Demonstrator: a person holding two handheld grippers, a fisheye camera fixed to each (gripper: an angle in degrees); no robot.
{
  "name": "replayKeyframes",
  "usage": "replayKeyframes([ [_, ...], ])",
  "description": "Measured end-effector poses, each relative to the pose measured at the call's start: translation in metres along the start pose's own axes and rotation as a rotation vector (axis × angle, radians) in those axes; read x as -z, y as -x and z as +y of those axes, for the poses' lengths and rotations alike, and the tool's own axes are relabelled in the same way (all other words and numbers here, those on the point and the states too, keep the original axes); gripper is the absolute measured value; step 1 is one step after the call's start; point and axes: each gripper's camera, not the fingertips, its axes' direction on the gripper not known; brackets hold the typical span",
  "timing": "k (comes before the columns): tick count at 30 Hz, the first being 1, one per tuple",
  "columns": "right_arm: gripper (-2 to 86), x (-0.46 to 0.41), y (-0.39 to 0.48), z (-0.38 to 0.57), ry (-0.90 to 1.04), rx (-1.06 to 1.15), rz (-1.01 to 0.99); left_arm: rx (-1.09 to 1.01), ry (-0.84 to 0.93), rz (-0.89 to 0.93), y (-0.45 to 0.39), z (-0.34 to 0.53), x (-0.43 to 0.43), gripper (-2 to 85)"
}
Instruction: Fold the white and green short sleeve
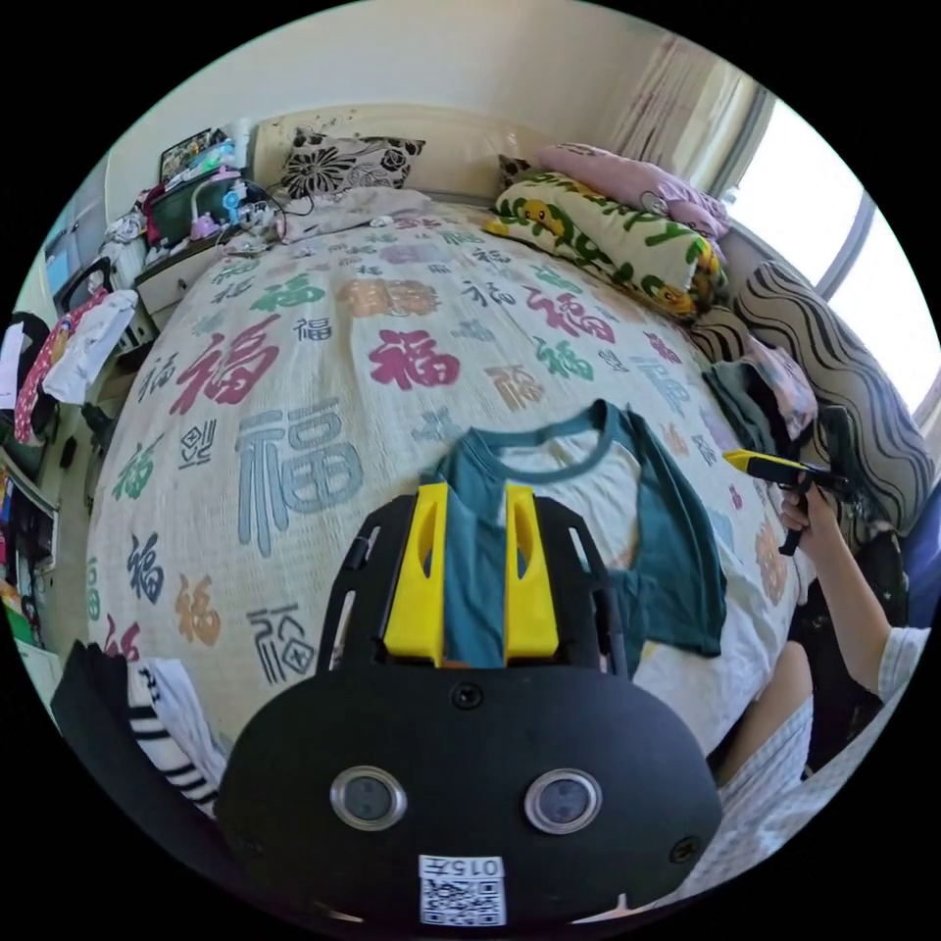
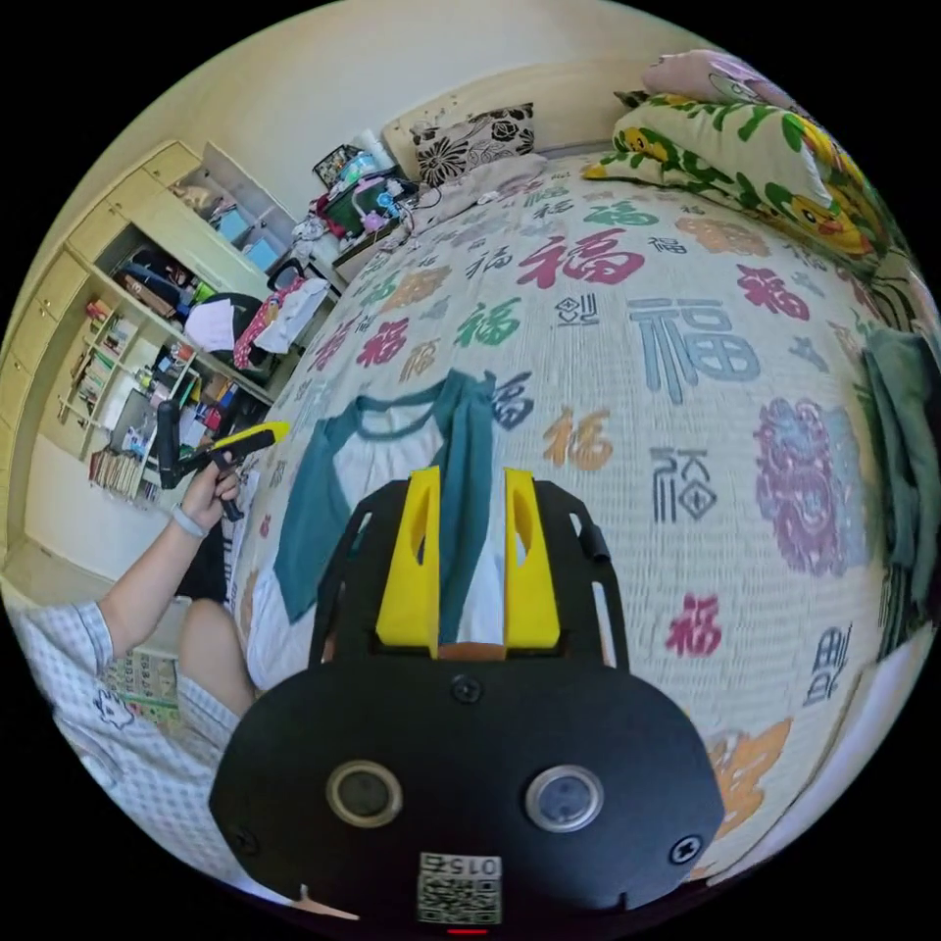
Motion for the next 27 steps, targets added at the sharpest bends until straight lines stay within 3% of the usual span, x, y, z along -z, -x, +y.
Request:
replayKeyframes([
  [7,12.5,-0.086,0.005,-0.081,0.215,-0.06,-0.017,0.047,0.162,0.005,-0.001,-0.041,-0.052,9.2],
  [11,6.2,-0.107,0.019,-0.089,0.307,-0.005,0.123,-0.174,0.24,-0.097,-0.04,-0.035,-0.062,4.8],
  [14,-0.1,-0.1,0.023,-0.093,0.361,0.035,0.05,-0.283,0.291,-0.039,-0.062,-0.035,-0.052,1.6],
  [23,-0.8,-0.031,0.043,-0.116,0.139,-0.058,0.031,-0.192,0.147,0.021,-0.072,-0.082,0.047,-0.1],
  [27,-0.6,0.014,0.057,-0.122,-0.041,-0.093,-0.033,-0.112,-0.05,0.029,-0.081,-0.095,0.114,-0.1],
])
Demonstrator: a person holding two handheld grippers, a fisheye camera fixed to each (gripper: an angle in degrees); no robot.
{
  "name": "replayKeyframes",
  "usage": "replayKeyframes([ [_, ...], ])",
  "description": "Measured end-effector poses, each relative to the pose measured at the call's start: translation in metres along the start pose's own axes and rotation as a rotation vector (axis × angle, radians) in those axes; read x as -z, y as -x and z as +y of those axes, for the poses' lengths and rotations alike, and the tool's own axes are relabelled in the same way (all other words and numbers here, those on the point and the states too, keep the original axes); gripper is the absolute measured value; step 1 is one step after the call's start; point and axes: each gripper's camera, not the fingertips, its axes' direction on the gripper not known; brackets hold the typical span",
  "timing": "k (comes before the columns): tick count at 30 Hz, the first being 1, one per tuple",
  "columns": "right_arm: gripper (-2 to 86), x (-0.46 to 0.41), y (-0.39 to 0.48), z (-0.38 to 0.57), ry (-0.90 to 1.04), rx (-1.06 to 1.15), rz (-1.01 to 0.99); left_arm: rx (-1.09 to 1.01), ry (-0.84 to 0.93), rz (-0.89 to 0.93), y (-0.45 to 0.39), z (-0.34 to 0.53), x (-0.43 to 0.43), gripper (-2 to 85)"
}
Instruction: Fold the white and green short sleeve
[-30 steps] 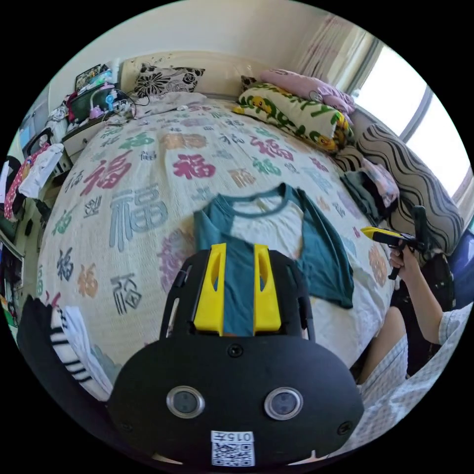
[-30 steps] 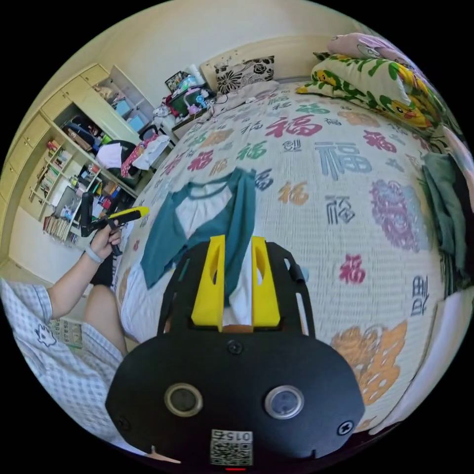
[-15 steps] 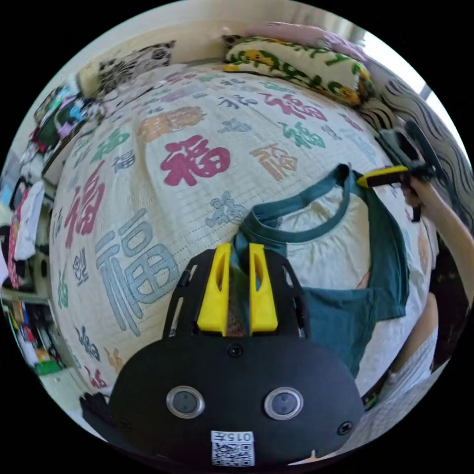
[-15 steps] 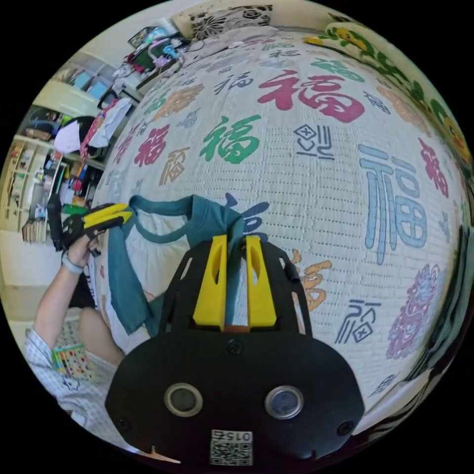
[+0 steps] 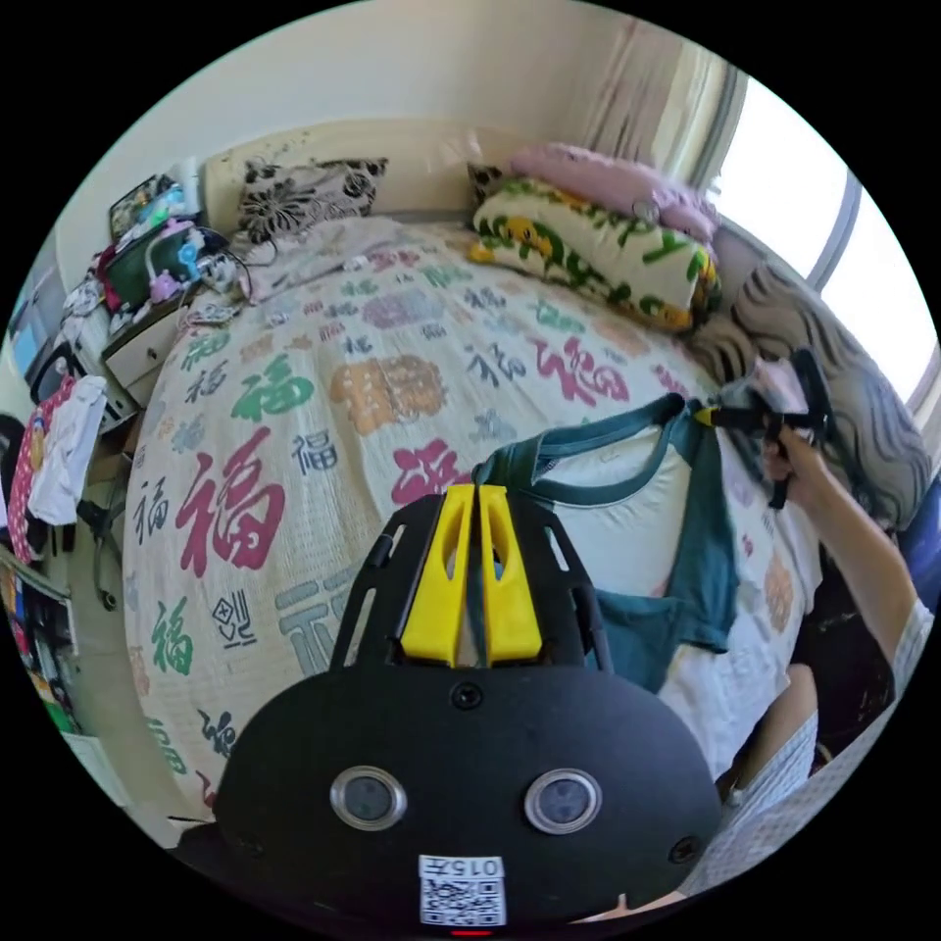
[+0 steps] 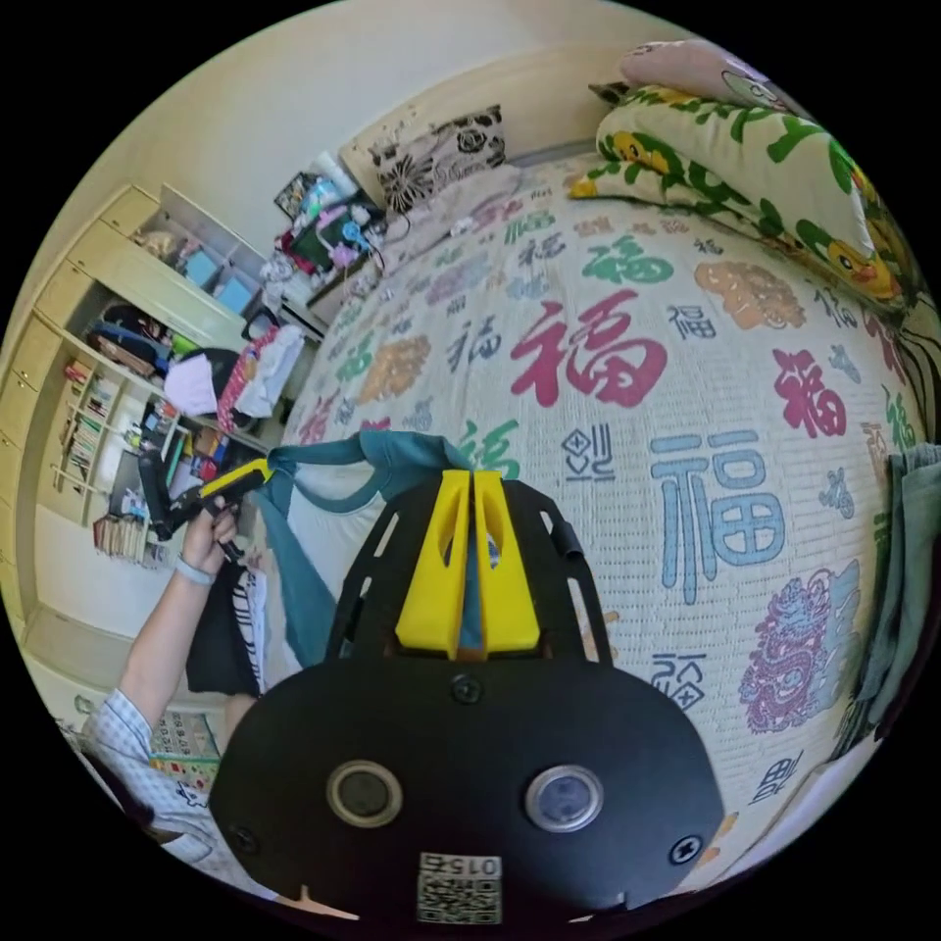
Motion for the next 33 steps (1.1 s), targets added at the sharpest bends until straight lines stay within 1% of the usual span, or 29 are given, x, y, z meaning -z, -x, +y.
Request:
replayKeyframes([
  [2,-0.6,0.012,0.005,0.005,-0.001,0.005,-0.016,-0.003,-0.076,0.036,-0.007,0.003,0.028,0.0],
  [4,-0.6,0.022,0.013,0.019,0.025,0.049,-0.022,-0.034,-0.079,0.064,-0.018,0.014,0.049,0.0],
  [7,-0.6,0.041,0.022,0.065,0.067,0.138,-0.072,-0.134,-0.09,0.098,-0.049,0.059,0.087,0.1],
  [10,-0.6,0.069,0.029,0.137,0.092,0.234,-0.166,-0.24,-0.113,0.143,-0.085,0.13,0.131,0.2],
  [12,-0.5,0.088,0.035,0.205,0.12,0.296,-0.226,-0.301,-0.112,0.185,-0.117,0.194,0.162,0.3],
  [13,-0.5,0.092,0.037,0.222,0.126,0.311,-0.237,-0.311,-0.109,0.193,-0.125,0.21,0.17,0.3],
  [15,-0.4,0.102,0.044,0.29,0.163,0.355,-0.232,-0.324,-0.08,0.208,-0.155,0.267,0.191,0.3],
  [17,-0.4,0.103,0.048,0.335,0.181,0.348,-0.243,-0.314,-0.016,0.165,-0.178,0.305,0.199,0.3],
  [21,-0.4,0.089,0.049,0.411,0.257,0.348,-0.124,-0.289,0.064,0.078,-0.221,0.366,0.213,0.3],
  [24,-0.2,0.096,0.044,0.432,0.251,0.335,-0.115,-0.231,0.073,0.073,-0.232,0.38,0.229,0.2],
  [26,-0.1,0.105,0.042,0.438,0.242,0.344,-0.08,-0.261,0.086,0.057,-0.242,0.382,0.242,0.1],
  [28,0.2,0.11,0.038,0.442,0.271,0.325,-0.056,-0.274,0.136,0.021,-0.249,0.384,0.248,-0.1],
  [30,0.5,0.115,0.032,0.446,0.349,0.28,0.041,-0.219,0.224,-0.037,-0.245,0.383,0.256,-0.3],
  [31,0.6,0.118,0.03,0.447,0.354,0.265,0.078,-0.198,0.248,-0.05,-0.243,0.382,0.26,-0.4],
  [33,0.7,0.141,0.021,0.449,0.317,0.174,0.155,-0.069,0.317,-0.087,-0.227,0.374,0.282,-0.3],
])
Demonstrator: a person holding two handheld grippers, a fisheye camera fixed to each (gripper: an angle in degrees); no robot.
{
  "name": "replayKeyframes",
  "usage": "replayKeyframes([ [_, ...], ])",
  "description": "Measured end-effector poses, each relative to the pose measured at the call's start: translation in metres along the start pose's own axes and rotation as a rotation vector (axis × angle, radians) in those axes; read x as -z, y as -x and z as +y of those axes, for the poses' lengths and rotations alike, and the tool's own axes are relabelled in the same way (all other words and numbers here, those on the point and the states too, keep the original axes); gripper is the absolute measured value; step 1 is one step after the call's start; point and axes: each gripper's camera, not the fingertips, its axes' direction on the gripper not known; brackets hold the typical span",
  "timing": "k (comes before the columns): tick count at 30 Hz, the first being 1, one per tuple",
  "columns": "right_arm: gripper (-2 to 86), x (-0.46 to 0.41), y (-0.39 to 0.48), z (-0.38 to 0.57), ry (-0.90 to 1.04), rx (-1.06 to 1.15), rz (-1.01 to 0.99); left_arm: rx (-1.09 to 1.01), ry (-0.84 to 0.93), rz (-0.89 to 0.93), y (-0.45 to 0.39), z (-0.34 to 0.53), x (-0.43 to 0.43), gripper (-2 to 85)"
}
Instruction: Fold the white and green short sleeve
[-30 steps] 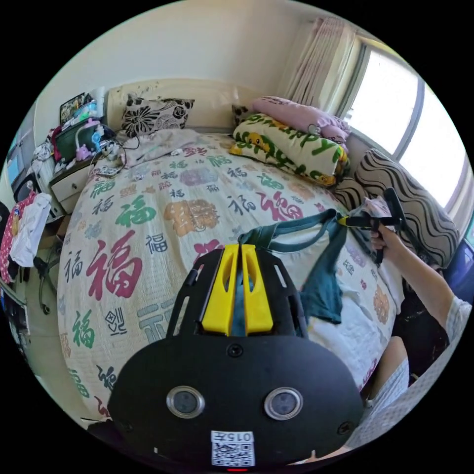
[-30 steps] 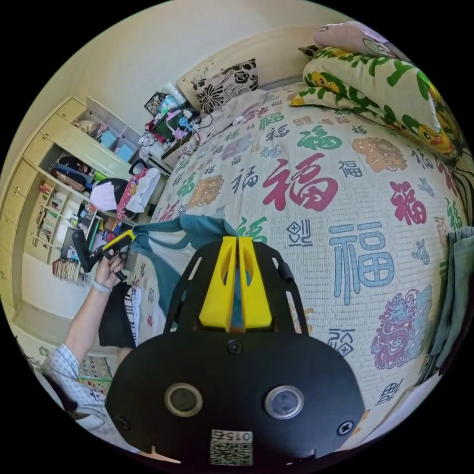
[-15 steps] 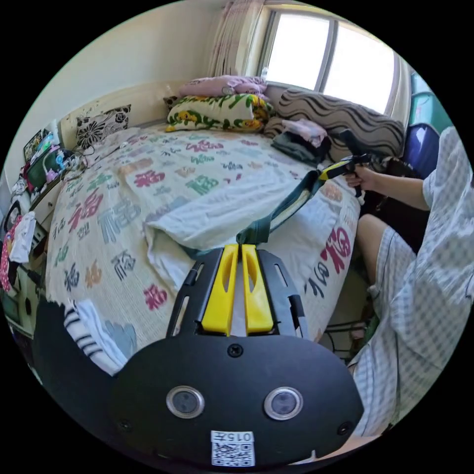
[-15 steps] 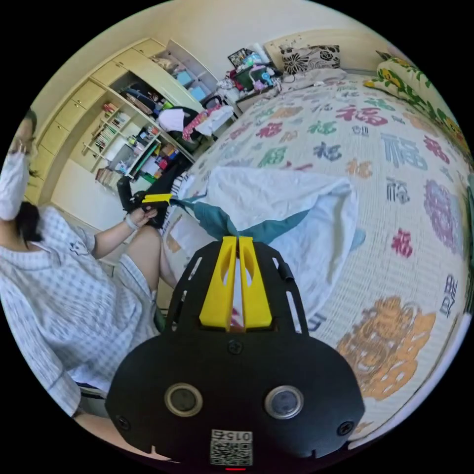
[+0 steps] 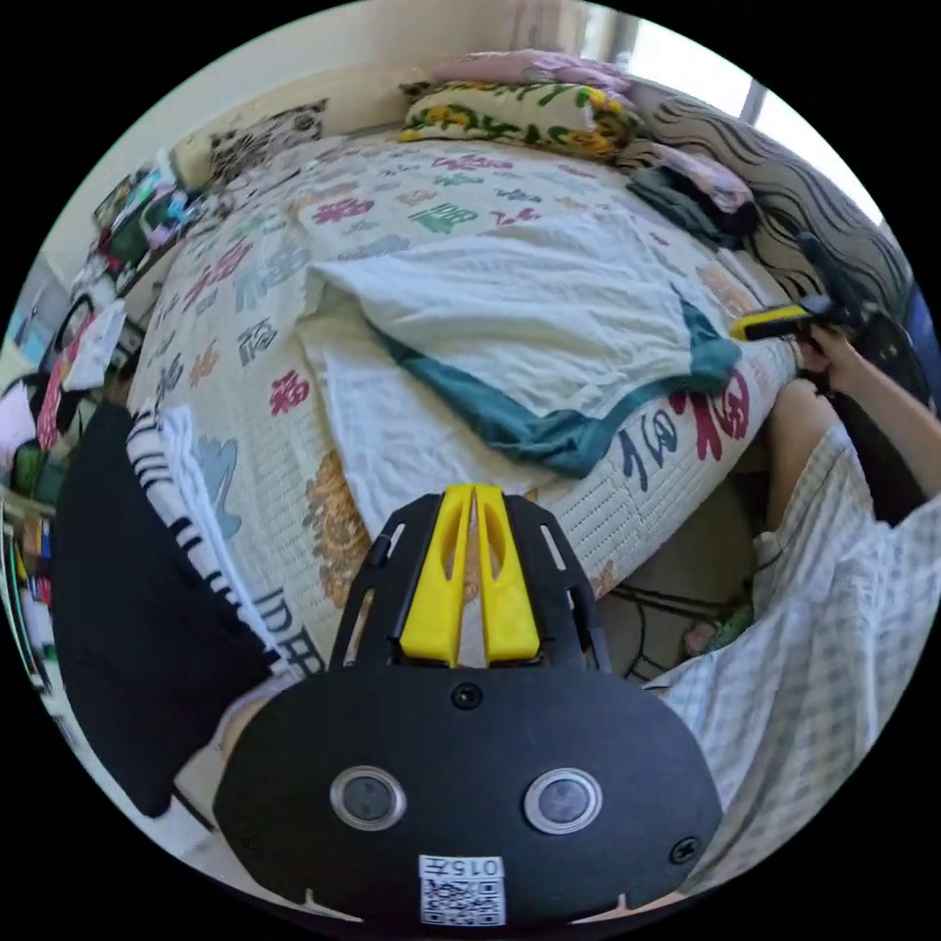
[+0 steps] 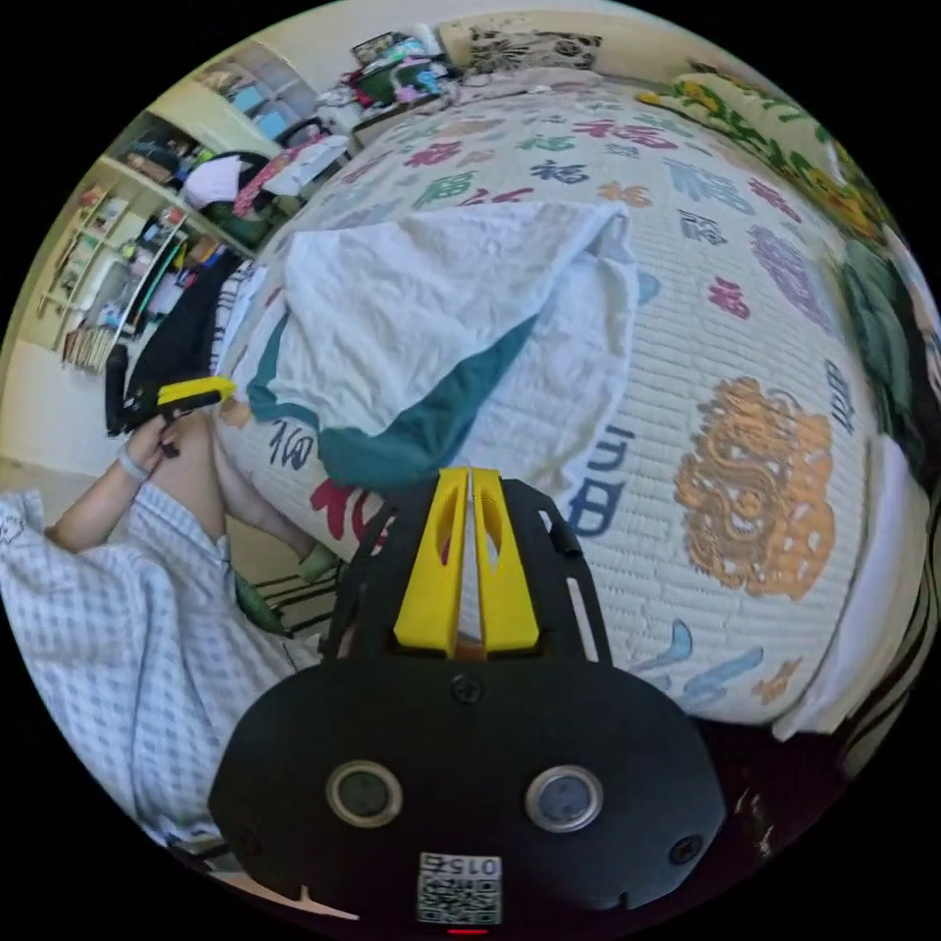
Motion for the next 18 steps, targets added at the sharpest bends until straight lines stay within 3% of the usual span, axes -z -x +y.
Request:
replayKeyframes([
  [6,6.5,0.032,-0.044,0.025,-0.125,-0.312,-0.28,0.407,-0.147,0.326,0.064,0.007,0.065,3.9],
  [12,10.8,0.044,-0.107,0.072,-0.194,-0.704,-0.472,0.892,-0.205,0.434,0.124,0.042,0.088,7.9],
  [16,10.5,0.049,-0.134,0.105,-0.22,-0.834,-0.557,1.142,-0.243,0.442,0.156,0.079,0.105,8.5],
  [18,10.0,0.047,-0.153,0.11,-0.214,-0.867,-0.633,1.254,-0.254,0.547,0.171,0.096,0.102,8.6],
])
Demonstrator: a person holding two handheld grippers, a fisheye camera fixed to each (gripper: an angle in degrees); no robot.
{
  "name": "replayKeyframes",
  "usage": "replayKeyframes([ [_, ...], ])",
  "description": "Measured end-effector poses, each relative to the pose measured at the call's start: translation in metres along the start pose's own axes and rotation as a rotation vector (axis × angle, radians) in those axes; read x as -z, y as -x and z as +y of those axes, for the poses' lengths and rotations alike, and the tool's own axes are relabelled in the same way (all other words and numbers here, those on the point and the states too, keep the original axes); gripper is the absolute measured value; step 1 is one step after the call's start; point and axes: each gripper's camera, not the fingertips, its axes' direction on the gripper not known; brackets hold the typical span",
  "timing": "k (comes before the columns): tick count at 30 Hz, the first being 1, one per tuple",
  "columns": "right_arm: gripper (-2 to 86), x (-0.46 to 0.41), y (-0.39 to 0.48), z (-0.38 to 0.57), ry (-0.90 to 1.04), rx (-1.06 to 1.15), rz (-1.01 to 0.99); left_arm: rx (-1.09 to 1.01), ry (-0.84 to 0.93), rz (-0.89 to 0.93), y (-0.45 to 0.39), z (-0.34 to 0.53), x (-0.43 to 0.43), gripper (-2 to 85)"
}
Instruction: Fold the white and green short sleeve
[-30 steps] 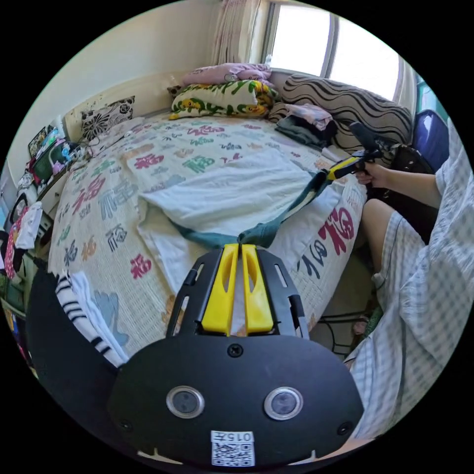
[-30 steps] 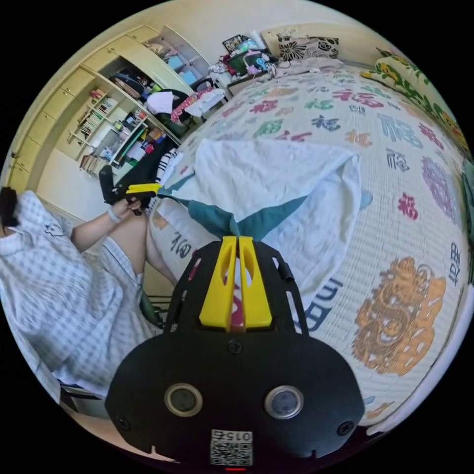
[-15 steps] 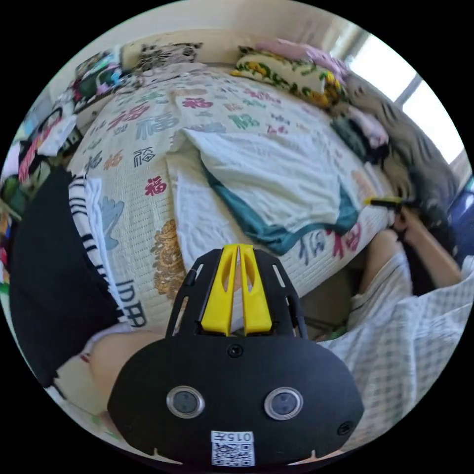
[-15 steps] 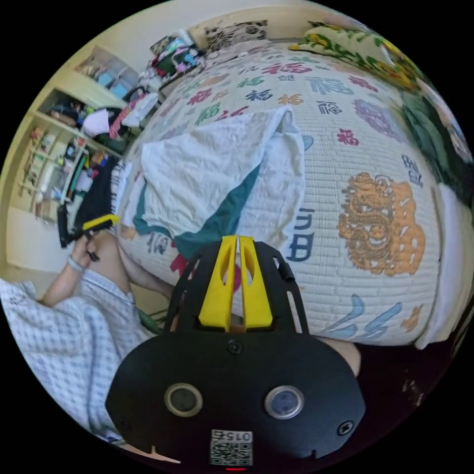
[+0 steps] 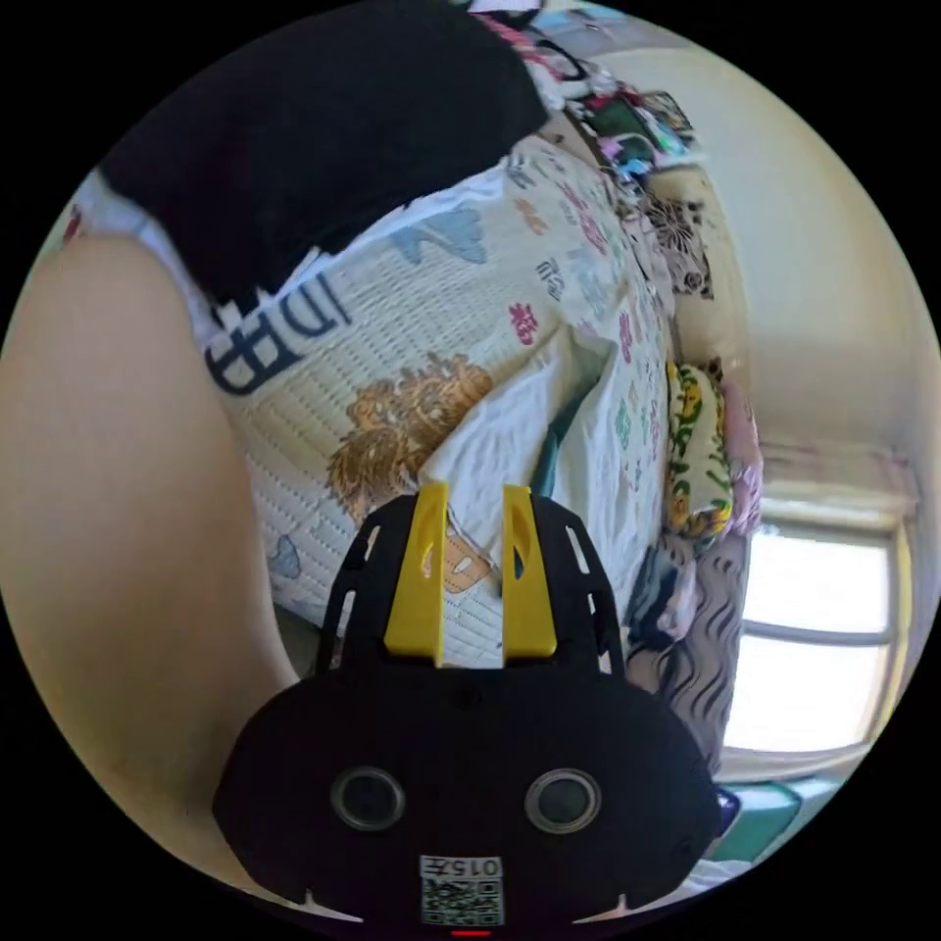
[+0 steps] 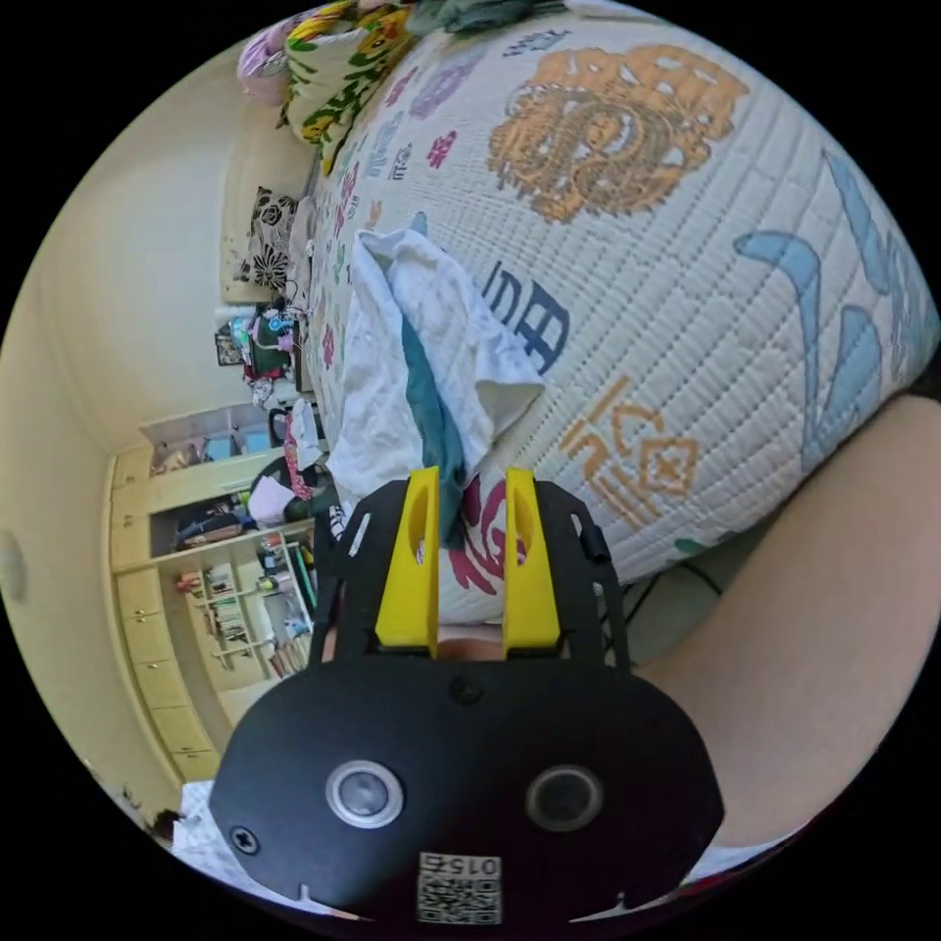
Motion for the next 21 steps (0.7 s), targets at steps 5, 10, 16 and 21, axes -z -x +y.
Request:
replayKeyframes([
  [5,8.1,0.025,-0.017,-0.024,0.011,-0.088,-0.052,0.072,0.009,0.191,0.006,-0.012,0.01,8.1],
  [10,7.8,0.062,-0.028,-0.029,-0.031,-0.084,-0.181,0.105,-0.008,0.212,0.002,-0.016,0.031,7.8],
  [16,5.5,0.096,-0.046,-0.034,-0.073,-0.134,-0.292,0.068,0.016,0.256,-0.001,-0.02,0.073,8.2],
  [21,1.2,0.117,-0.052,-0.032,-0.095,-0.118,-0.304,0.059,0.014,0.216,-0.003,-0.019,0.098,9.3],
])
